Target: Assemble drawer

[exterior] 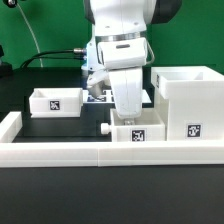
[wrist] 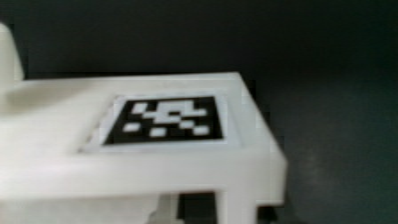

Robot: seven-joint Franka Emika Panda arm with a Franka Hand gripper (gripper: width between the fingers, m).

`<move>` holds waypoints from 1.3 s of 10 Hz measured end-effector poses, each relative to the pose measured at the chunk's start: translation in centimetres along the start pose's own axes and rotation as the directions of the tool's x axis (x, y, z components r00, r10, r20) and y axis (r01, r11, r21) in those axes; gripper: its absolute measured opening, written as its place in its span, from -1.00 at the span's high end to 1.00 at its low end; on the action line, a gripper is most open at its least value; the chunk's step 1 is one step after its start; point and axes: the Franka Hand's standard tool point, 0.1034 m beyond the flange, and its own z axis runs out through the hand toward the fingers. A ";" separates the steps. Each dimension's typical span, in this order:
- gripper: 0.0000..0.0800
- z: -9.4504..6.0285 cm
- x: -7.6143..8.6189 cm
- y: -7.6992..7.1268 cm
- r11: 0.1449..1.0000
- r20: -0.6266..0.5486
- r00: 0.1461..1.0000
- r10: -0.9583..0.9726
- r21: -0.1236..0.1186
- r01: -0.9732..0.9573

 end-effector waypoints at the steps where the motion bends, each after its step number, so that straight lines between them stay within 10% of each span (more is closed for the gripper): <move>1: 0.90 0.0 0.0 0.0 1.000 0.000 1.000 0.000 0.000 0.000; 13: 0.90 -0.3 1.4 -0.2 0.998 0.024 0.998 0.059 0.036 -0.060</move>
Offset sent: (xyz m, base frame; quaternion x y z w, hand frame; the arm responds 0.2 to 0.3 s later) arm 0.0046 0.0057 0.0184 0.0176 -0.0725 -0.0247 0.9969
